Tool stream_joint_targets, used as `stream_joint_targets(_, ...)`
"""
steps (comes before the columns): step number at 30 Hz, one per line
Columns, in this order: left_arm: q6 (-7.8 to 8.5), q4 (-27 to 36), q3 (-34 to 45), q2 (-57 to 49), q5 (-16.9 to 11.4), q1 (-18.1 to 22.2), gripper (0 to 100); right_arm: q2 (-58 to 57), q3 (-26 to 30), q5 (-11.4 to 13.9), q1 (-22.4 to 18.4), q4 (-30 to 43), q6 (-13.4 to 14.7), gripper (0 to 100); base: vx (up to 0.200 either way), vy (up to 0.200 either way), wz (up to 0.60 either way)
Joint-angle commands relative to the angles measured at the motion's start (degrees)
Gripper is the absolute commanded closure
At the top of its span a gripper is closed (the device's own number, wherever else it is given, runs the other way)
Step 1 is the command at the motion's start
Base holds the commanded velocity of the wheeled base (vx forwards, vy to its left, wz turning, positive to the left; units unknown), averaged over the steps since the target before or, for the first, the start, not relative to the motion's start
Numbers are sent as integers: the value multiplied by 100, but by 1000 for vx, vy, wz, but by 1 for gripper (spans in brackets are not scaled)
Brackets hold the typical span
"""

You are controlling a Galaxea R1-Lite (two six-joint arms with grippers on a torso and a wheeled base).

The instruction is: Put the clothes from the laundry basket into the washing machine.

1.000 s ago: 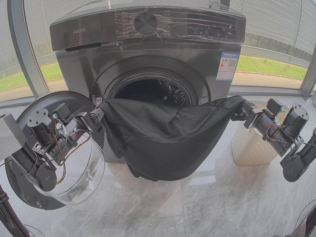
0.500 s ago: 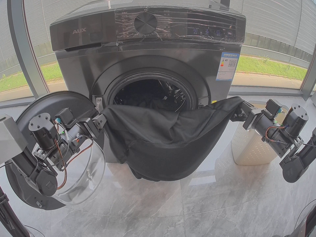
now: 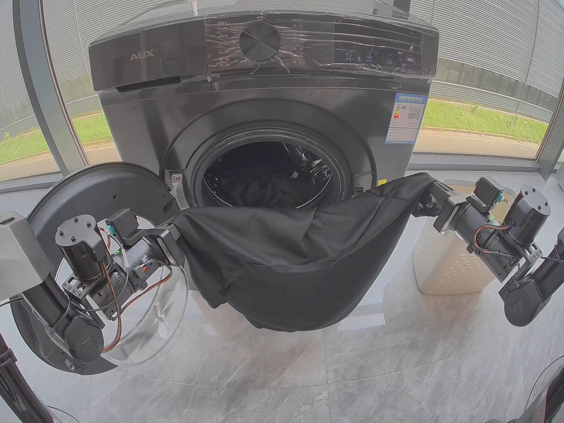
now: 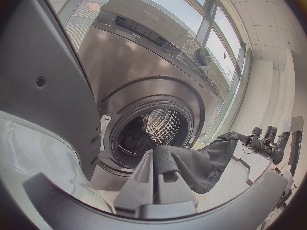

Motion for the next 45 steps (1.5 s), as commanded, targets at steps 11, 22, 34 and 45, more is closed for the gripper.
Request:
stream_joint_targets(11,-6,-3,-160,-635,-3,-409,100,18,1077,230,287,-12,-80,0,0,0,0)
stream_joint_targets(22,-15,5,-379,-820,67,-1103,100,809,1877,441,1043,-74,-317,0,0,0,0)
stream_joint_targets(34,468,49,-907,-538,85,-1894,100,2163,-567,494,1825,-12,-308,0,0,0,0)
stream_joint_targets(45,468,32,-1135,-459,85,-2000,100,2840,-1138,494,2062,-65,-308,0,0,0,0)
